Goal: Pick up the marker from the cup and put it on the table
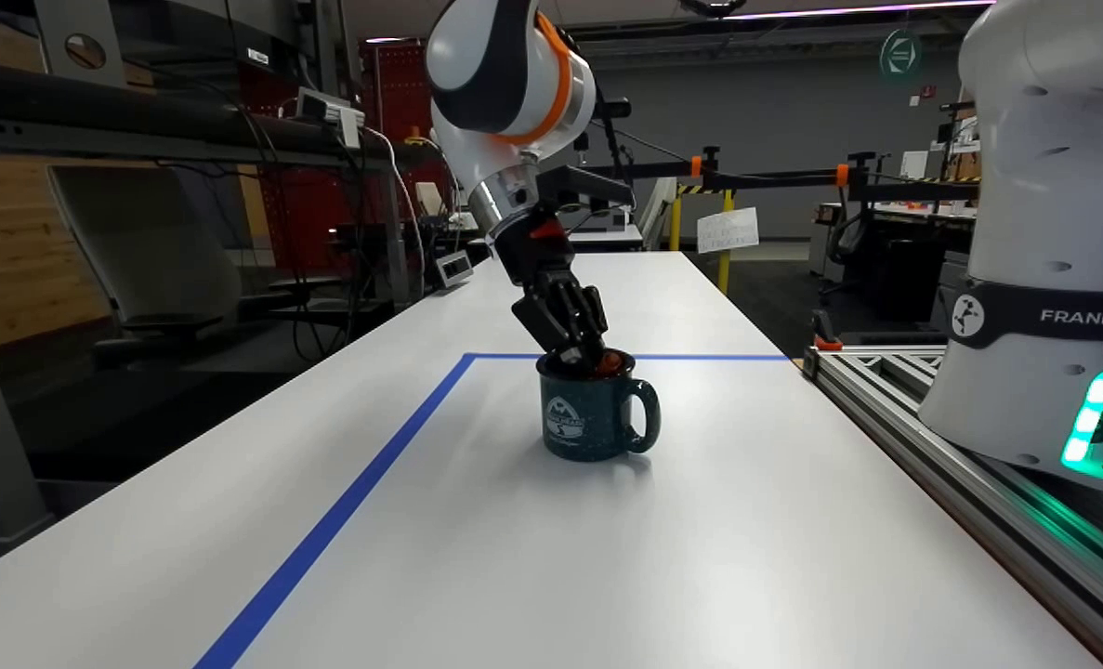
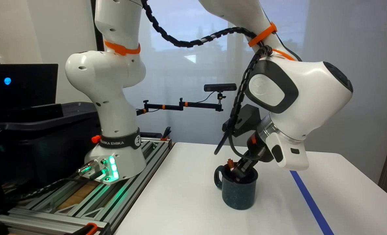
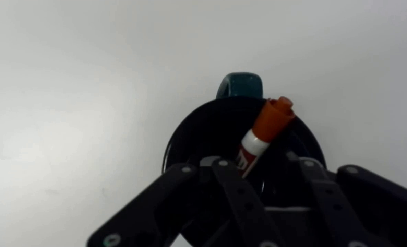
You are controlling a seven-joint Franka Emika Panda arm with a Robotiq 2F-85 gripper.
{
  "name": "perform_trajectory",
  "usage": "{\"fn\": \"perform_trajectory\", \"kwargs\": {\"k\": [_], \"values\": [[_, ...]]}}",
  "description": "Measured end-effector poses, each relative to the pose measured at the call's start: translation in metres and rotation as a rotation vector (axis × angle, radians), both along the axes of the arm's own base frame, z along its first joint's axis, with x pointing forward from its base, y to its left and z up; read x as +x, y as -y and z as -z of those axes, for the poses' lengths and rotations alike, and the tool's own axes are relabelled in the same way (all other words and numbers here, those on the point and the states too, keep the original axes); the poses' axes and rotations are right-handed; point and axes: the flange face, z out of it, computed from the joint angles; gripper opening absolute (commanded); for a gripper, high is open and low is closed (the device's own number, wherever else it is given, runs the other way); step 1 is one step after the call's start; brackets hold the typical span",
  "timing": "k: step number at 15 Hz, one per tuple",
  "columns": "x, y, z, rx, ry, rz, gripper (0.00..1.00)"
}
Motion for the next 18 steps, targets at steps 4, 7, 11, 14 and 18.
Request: {"fn": "perform_trajectory", "kwargs": {"k": [4,7,11,14,18], "values": [[-0.001,0.001,0.003,0.003,-0.007,0.005,0.05],[-0.002,-0.001,-0.010,0.011,-0.008,-0.007,0.05],[-0.008,-0.002,-0.068,0.028,0.040,-0.012,0.05],[-0.018,0.008,-0.110,-0.032,0.125,0.011,0.05],[-0.034,0.025,-0.138,-0.175,0.240,0.059,0.05]]}}
